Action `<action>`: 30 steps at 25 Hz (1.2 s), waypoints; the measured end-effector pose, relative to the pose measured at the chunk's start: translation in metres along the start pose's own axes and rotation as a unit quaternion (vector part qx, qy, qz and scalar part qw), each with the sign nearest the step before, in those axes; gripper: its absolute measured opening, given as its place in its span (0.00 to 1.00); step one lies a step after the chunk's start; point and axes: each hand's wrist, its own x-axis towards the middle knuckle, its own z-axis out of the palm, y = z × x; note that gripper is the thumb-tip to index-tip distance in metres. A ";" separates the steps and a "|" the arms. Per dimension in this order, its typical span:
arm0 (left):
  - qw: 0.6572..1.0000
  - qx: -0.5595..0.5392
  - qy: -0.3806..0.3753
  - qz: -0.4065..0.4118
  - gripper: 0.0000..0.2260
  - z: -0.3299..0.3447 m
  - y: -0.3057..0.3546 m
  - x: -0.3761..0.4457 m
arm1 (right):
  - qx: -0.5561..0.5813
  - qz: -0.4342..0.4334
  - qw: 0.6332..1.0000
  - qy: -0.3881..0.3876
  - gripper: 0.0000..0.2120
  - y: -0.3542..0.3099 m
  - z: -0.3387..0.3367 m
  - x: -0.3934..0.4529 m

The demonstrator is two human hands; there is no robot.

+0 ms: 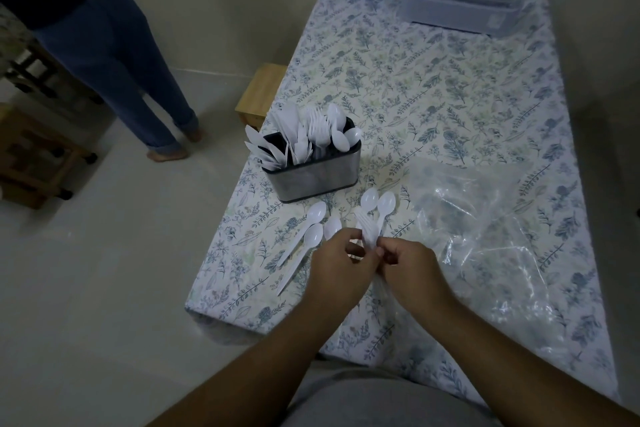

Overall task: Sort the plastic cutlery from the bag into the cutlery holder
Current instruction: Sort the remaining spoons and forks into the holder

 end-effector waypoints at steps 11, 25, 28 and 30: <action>0.991 0.026 -0.013 0.132 0.11 -0.038 0.015 0.020 | 0.016 -0.051 0.999 0.011 0.11 -0.029 -0.006 0.015; 0.958 0.205 0.091 0.180 0.05 -0.125 0.116 0.116 | 0.005 -0.143 0.989 0.036 0.09 -0.154 -0.026 0.126; 0.948 0.227 0.104 0.196 0.06 -0.125 0.116 0.126 | 0.001 -0.136 0.990 0.044 0.08 -0.155 -0.023 0.134; 0.948 0.223 0.112 0.196 0.05 -0.126 0.118 0.132 | 0.001 -0.140 0.989 0.056 0.08 -0.158 -0.023 0.137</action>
